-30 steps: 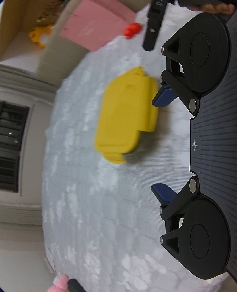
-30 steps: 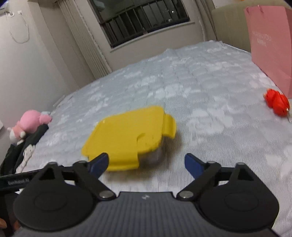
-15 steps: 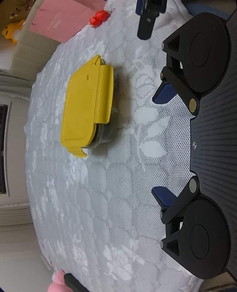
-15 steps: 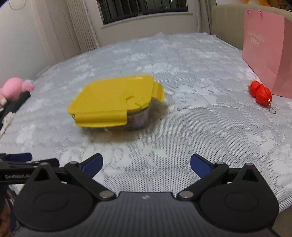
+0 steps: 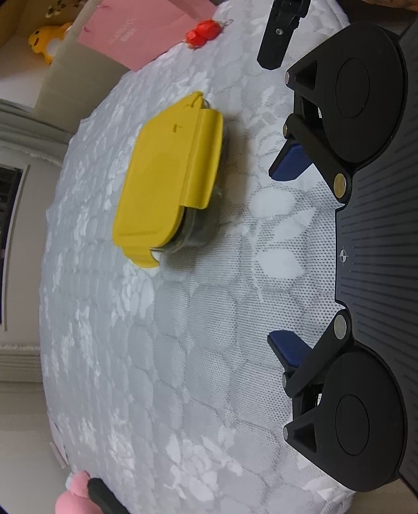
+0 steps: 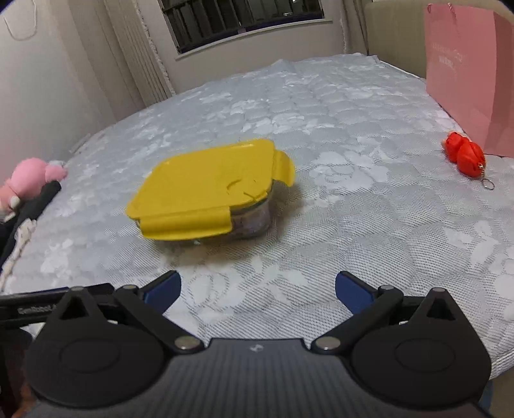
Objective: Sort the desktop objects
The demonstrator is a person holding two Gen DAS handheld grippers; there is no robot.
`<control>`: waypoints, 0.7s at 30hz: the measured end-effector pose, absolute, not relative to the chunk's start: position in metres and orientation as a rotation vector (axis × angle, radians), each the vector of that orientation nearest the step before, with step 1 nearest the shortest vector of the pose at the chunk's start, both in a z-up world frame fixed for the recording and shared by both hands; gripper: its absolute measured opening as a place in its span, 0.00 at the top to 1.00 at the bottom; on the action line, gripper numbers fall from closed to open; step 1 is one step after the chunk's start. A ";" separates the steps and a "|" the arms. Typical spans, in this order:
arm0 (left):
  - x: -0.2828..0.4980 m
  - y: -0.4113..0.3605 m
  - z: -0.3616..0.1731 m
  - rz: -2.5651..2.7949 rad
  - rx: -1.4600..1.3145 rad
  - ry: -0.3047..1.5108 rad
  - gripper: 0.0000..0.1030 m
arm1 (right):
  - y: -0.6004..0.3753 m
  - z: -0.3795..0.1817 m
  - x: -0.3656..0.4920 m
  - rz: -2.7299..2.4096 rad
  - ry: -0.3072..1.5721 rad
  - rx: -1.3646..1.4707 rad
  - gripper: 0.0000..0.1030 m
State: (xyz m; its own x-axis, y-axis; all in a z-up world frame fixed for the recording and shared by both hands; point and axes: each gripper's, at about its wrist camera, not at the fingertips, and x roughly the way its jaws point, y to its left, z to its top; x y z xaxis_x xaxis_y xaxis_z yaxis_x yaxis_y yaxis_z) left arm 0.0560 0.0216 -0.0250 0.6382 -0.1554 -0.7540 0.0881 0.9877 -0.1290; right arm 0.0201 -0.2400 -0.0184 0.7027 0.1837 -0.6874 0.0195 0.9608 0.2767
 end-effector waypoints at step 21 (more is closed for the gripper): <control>0.061 0.004 -0.019 -0.123 -0.047 0.807 0.00 | -0.229 -0.025 0.040 0.094 0.832 0.273 0.00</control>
State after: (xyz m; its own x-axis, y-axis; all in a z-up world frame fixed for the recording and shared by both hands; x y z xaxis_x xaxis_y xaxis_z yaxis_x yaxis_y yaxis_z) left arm 0.0607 0.0036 -0.0192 0.6848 -0.1276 -0.7175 0.0919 0.9918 -0.0886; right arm 0.0396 -0.2290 -0.0253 0.6717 0.1886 -0.7164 0.0239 0.9610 0.2754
